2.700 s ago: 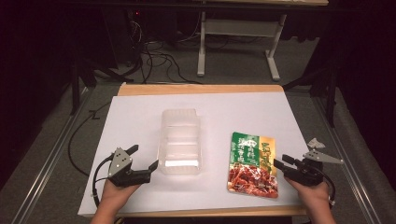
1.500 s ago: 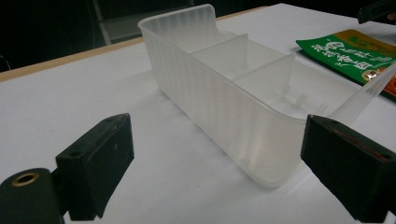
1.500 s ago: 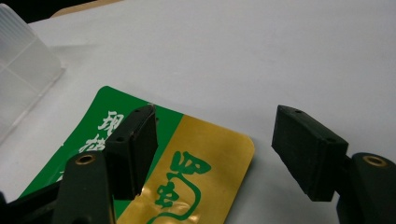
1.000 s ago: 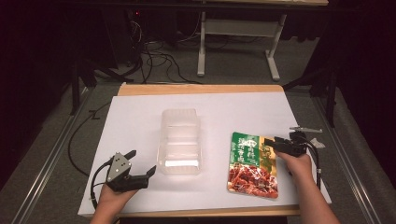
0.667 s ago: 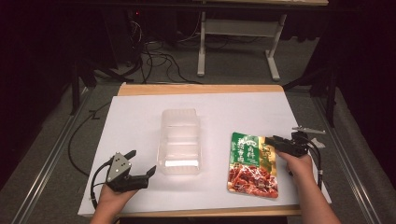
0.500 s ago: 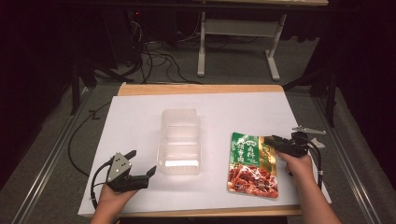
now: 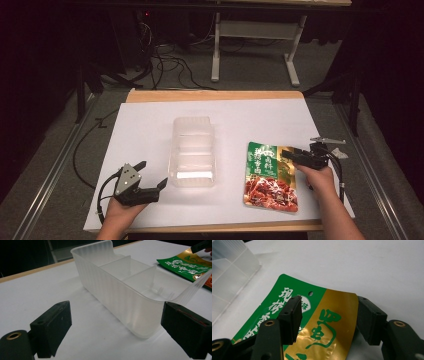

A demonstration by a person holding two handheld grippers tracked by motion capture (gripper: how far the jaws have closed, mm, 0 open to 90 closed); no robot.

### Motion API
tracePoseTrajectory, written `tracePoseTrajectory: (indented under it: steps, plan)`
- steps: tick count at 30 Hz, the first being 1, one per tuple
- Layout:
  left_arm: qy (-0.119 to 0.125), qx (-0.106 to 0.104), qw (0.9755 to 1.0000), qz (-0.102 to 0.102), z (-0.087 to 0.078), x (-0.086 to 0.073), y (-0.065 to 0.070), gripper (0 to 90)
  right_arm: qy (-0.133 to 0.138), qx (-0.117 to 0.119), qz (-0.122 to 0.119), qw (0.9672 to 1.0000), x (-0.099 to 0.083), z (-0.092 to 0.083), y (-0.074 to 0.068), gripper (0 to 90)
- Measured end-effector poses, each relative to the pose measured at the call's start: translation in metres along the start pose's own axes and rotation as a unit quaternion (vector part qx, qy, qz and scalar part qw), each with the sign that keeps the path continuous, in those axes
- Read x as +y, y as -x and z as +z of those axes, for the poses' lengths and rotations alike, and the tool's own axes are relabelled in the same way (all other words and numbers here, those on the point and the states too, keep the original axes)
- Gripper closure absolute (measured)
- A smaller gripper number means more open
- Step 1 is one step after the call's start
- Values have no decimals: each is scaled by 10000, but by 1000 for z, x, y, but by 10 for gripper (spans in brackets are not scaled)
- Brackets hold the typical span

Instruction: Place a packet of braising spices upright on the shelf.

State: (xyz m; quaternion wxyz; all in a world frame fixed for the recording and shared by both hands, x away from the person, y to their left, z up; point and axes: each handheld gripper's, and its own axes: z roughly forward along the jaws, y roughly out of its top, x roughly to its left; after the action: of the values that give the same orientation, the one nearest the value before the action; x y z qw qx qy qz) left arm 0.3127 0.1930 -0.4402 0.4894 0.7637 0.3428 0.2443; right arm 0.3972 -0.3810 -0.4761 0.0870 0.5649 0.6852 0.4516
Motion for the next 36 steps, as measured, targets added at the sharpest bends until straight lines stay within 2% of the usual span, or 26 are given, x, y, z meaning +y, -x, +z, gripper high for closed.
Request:
tracePoseTrajectory:
  steps: [5, 10, 17, 21, 24, 26, 27, 29, 30, 31, 32, 36]
  plan:
    - [-9, 5, 10000, 10, 0, 0, 0, 101, -87, 11, 85, 9999, -1, 2, 3, 424]
    - [-12, -6, 10000, 13, 0, 0, 0, 101, 1, 213, 81, 9997, -1, -1, 2, 458]
    - [-22, -19, 10000, 27, 1, 0, 1, 102, 7, 361, -114, 9993, -1, -2, -6, 469]
    - [-23, -22, 10000, 23, 1, 0, 1, 102, -83, 304, -101, 9995, -2, 1, -5, 468]
    - [-29, -30, 10000, 29, 1, 0, 1, 103, -247, 260, -28, 9994, -3, 5, -3, 471]
    - [-34, -33, 10000, 36, 1, 0, 1, 103, -319, 260, -22, 9991, -3, 6, -3, 497]
    - [-32, -32, 10000, 37, 1, 0, 1, 103, -320, 268, -65, 9991, -4, 6, -3, 564]
    - [-33, -34, 10000, 40, 1, 0, 1, 103, -320, 267, -96, 9991, -4, 5, -3, 581]
    - [-33, -34, 10000, 39, 1, 0, 1, 103, -366, 210, -69, 9991, -4, 5, -3, 631]
    - [-38, -32, 10000, 40, 1, 0, 1, 103, -366, 210, -69, 9991, -4, 5, -3, 631]
    - [-38, -32, 10000, 43, 1, 0, 2, 104, -399, 113, -13, 9991, -3, 6, -2, 688]
    - [-43, -27, 10000, 54, 1, 0, 2, 104, -424, -41, -22, 9991, -3, 6, -2, 772]
